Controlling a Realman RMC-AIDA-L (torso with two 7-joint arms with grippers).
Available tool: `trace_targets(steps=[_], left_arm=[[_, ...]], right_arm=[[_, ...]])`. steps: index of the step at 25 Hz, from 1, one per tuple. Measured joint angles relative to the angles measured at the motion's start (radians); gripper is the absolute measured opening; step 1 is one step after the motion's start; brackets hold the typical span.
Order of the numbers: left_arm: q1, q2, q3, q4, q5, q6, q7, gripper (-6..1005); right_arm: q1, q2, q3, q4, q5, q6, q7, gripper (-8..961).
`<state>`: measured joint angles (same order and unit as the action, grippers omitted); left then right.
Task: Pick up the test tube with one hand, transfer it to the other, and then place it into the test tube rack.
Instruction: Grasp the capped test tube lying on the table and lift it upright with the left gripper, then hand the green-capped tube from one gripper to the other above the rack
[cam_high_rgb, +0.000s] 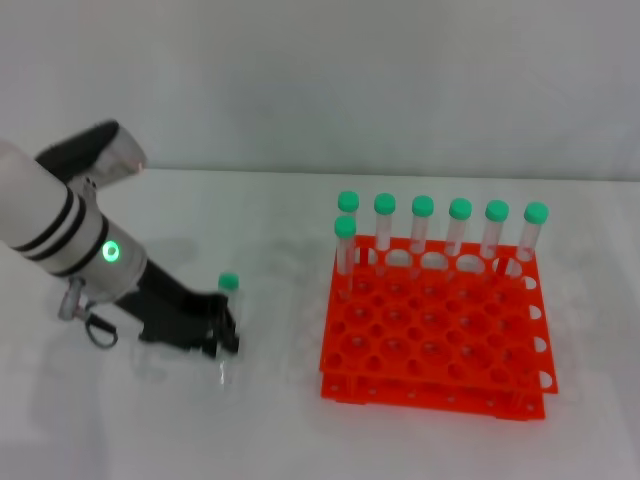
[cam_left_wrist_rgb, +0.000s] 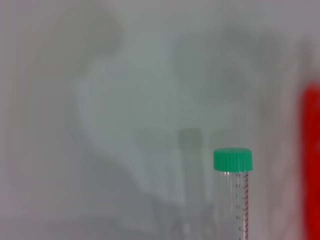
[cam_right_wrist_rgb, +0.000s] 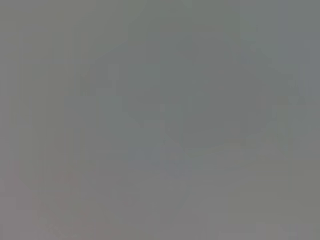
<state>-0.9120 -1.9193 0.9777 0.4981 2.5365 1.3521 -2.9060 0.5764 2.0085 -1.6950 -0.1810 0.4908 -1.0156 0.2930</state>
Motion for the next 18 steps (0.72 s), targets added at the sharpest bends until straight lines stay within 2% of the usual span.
trace_targets(steps=[3, 5, 8, 14, 18], left_arm=[[0.010, -0.007, -0.083, 0.012, -0.001, -0.054, 0.081, 193], [0.017, -0.014, -0.107, 0.014, -0.006, -0.090, 0.130, 194], [0.038, -0.030, -0.116, 0.027, -0.040, -0.158, 0.208, 194], [0.121, -0.076, -0.119, 0.102, -0.139, -0.345, 0.393, 196], [0.201, -0.103, -0.120, 0.163, -0.277, -0.509, 0.558, 197]], right_arm=[[0.000, -0.001, 0.000, 0.000, 0.000, 0.000, 0.000, 796], [-0.001, -0.001, 0.000, 0.000, 0.000, 0.000, 0.000, 796], [-0.002, -0.001, 0.006, 0.000, 0.001, -0.001, 0.000, 796], [0.003, -0.001, 0.014, 0.000, -0.002, -0.001, 0.000, 795], [0.007, -0.001, 0.014, 0.000, -0.006, 0.004, 0.000, 795]])
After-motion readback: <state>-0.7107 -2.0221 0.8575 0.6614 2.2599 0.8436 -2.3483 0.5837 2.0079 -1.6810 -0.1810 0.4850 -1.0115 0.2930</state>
